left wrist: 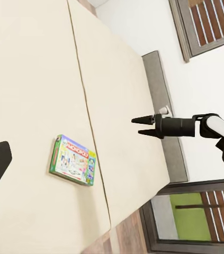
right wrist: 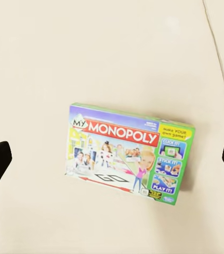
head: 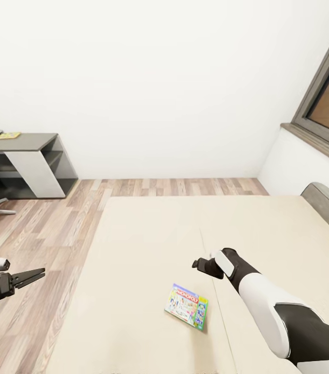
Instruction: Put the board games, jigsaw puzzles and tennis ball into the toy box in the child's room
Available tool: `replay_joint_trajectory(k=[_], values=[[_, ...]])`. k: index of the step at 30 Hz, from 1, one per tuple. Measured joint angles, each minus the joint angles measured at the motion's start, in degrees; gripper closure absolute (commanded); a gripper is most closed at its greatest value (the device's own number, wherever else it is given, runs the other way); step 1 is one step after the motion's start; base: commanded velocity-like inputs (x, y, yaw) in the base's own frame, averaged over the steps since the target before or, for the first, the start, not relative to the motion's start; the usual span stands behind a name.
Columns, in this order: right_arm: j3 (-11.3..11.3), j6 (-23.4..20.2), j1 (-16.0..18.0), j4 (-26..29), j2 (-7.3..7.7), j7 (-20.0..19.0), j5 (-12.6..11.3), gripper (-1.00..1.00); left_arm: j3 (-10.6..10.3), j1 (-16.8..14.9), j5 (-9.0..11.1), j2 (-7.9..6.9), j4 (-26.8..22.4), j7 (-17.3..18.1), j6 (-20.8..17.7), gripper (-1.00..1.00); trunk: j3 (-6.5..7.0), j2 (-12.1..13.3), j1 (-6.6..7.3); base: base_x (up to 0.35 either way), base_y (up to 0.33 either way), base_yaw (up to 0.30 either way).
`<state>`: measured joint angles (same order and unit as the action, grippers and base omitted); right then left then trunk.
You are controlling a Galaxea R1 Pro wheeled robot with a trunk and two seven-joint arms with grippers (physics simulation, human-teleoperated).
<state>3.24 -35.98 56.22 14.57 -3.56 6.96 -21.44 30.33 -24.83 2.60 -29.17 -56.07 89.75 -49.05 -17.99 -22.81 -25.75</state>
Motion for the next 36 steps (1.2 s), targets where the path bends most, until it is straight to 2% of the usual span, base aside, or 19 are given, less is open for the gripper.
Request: replay_joint_trajectory(k=[14,24,36], values=[[-0.18,0.03,0.0,0.0,0.05,0.02,0.08,-1.0,0.07,0.0,0.0,-0.42,-0.28,0.0,0.0,-1.0,-1.32,0.0,0.0,0.0,0.0,0.0],[-0.22,0.0,0.0,0.13,0.0,0.02,0.09,-1.0,0.0,-0.29,0.0,-0.36,-4.06,0.0,-0.19,-1.0,-2.26,0.0,0.0,0.0,0.0,0.0],[-0.17,-0.07,0.0,0.67,0.1,0.02,0.18,-1.0,0.04,-1.05,-0.29,-0.65,-5.03,0.0,-0.23,-1.0,-3.39,0.0,0.0,0.0,0.0,0.0]])
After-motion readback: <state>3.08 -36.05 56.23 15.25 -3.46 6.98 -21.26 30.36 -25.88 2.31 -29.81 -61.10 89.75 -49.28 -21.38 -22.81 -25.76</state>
